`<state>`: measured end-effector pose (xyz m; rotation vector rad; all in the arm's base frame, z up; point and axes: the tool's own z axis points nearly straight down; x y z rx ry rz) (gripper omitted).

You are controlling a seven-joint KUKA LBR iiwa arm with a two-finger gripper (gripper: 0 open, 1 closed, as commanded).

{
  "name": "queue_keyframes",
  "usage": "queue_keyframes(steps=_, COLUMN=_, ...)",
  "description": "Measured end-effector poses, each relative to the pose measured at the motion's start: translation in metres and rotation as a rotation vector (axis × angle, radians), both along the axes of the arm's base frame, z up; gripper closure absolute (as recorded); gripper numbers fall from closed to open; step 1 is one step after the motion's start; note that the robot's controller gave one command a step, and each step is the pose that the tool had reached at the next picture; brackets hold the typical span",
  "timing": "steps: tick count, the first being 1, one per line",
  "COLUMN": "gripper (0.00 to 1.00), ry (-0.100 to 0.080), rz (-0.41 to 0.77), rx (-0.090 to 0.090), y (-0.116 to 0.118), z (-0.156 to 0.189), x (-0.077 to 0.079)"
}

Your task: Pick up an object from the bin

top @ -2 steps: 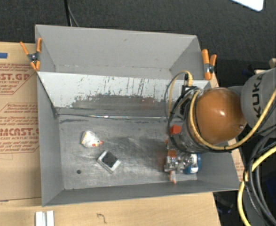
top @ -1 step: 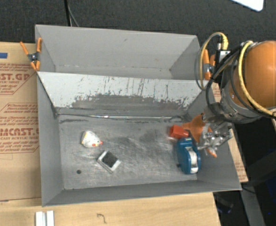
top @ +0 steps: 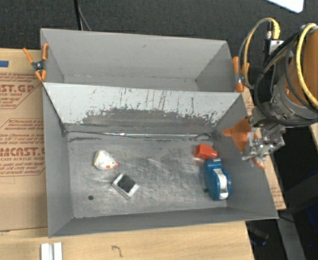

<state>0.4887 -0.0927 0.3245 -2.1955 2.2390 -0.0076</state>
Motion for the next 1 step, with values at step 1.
queue_keyframes(steps=1, gripper=1.00, ry=-0.001, rz=-0.003, rx=-0.001, y=0.0000, z=-0.0019, x=0.0006)
